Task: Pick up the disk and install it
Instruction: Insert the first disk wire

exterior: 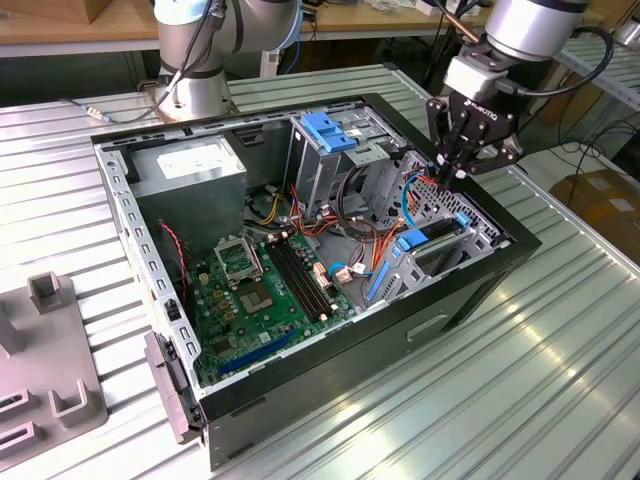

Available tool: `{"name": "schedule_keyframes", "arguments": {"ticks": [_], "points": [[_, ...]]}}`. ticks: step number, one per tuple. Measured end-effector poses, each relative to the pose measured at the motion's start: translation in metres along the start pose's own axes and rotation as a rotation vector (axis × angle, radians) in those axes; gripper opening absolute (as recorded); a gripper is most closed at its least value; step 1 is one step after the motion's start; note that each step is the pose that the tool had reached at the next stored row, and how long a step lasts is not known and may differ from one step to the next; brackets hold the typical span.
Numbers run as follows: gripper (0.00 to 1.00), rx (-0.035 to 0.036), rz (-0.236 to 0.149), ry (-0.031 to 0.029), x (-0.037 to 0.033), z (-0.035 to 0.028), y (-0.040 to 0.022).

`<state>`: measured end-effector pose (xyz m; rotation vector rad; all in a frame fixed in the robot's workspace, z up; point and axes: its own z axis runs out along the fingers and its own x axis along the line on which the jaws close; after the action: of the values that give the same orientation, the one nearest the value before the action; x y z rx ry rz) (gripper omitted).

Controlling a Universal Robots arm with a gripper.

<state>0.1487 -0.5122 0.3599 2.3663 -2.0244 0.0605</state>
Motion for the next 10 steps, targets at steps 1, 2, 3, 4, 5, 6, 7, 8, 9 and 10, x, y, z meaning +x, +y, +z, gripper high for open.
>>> {"name": "schedule_keyframes", "arguments": {"ticks": [1, 2, 3, 4, 5, 6, 7, 8, 9, 10], "points": [[0.18, -0.0001, 0.0, 0.0001, 0.0013, 0.0, 0.0005], [0.18, -0.0002, 0.0, 0.0004, 0.004, 0.0, 0.0012], [0.18, -0.0001, 0.0, 0.0003, 0.0108, 0.0003, 0.0032], [0.18, -0.0001, 0.0, 0.0002, 0.0156, 0.0006, 0.0049], [0.18, -0.0001, 0.001, 0.0004, 0.0165, 0.0006, 0.0063], [0.18, -0.0002, 0.003, 0.0001, 0.0163, 0.0007, 0.0073], [0.18, -0.0003, 0.007, 0.0002, 0.0163, 0.0008, 0.0079], [0.18, -0.0006, 0.013, 0.0002, 0.0163, 0.0009, 0.0083], [0.18, -0.001, 0.02, 0.0001, 0.0162, 0.0011, 0.0087], [0.18, -0.0013, 0.028, 0.0002, 0.0161, 0.0014, 0.0089]]}}
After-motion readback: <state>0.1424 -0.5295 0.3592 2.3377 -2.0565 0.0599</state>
